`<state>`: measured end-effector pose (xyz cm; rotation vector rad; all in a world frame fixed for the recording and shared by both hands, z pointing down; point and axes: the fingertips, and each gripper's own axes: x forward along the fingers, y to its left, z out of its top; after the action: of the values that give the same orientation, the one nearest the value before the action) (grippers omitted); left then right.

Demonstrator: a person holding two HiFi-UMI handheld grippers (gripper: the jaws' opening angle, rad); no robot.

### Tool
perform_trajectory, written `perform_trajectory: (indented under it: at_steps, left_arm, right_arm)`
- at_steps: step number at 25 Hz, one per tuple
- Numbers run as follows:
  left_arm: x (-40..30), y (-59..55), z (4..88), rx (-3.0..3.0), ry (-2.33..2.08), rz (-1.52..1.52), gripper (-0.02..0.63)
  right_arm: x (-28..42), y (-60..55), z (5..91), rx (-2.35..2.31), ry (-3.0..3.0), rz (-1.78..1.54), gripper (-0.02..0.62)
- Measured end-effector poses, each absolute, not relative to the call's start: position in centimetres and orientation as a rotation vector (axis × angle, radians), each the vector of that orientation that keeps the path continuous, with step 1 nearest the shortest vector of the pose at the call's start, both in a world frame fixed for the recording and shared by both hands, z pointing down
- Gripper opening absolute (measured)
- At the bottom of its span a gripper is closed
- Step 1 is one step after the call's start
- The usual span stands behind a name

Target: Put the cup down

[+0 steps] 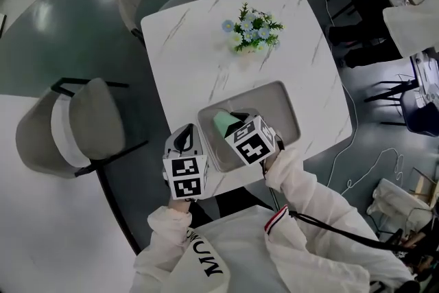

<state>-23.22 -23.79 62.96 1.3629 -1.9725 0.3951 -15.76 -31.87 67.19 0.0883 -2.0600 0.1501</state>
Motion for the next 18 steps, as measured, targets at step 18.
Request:
perform_trajectory:
  at_steps: [18]
  left_arm:
    - [-24.0,-23.4,63.7,1.326,-1.982,0.358,0.011]
  right_arm:
    - [-17.1,-30.5,69.3,-0.185,-1.83,-0.045,0.02]
